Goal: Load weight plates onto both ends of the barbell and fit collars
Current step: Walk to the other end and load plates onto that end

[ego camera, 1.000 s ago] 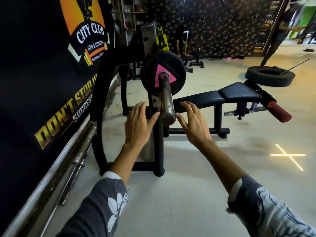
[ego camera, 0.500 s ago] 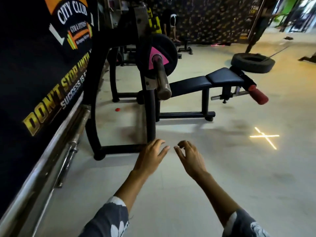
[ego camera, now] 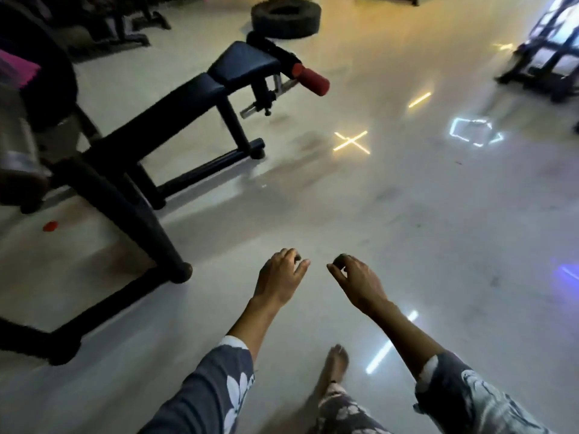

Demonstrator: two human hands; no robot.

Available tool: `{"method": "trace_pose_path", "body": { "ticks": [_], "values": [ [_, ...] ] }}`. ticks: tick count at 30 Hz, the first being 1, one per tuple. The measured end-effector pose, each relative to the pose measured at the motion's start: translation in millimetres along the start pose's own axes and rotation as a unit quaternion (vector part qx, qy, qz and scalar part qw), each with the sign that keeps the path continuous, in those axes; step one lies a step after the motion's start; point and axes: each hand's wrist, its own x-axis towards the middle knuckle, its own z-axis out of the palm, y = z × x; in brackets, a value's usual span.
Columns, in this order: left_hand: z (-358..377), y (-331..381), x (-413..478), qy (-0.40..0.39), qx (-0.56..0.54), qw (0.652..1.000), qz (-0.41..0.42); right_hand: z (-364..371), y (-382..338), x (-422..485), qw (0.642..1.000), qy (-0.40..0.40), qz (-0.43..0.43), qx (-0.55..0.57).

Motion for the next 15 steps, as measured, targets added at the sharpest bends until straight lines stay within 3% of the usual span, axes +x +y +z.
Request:
{"method": "trace_pose_path", "body": {
  "ticks": [6, 15],
  "values": [
    [57, 75, 132, -0.068, 0.023, 0.995, 0.074, -70, 87, 86, 0.997, 0.034, 0.074, 0.018],
    [102, 149, 323, -0.103, 0.044, 0.986, 0.126, -152, 174, 234, 0.992, 0.054, 0.105, 0.049]
  ]
}}
